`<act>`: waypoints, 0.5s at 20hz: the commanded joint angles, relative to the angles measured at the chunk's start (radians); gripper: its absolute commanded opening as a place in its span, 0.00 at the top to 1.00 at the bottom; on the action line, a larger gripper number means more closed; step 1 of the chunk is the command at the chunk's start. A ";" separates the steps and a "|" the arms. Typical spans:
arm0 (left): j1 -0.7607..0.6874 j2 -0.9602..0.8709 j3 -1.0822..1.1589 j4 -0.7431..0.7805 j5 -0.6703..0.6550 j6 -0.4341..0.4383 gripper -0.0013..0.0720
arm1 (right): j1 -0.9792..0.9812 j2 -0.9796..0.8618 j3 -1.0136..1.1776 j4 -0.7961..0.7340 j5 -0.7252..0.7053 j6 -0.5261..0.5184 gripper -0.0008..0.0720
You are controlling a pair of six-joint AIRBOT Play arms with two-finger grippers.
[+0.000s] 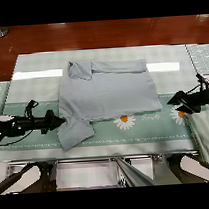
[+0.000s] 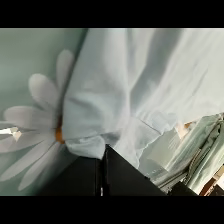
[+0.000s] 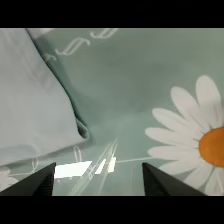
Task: Fold the shirts.
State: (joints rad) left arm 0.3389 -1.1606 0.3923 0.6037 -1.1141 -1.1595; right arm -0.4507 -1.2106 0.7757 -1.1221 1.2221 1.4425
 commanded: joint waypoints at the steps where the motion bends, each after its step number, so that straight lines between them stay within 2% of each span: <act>1: -0.017 0.001 -0.002 -0.037 0.011 0.030 0.93 | 0.000 -0.039 -0.033 0.037 0.023 0.011 0.13; 6: -0.017 0.001 -0.002 -0.037 0.007 0.031 0.93 | 0.000 -0.124 -0.034 0.236 -0.032 -0.047 0.13; 10: -0.017 0.001 -0.002 -0.037 0.007 0.034 0.93 | 0.115 -0.199 0.000 0.266 -0.115 -0.052 0.13</act>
State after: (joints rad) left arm 0.3222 -1.1606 0.3904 0.5686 -1.1069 -1.1282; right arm -0.3985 -1.3594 0.7563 -0.9085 1.1698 1.4029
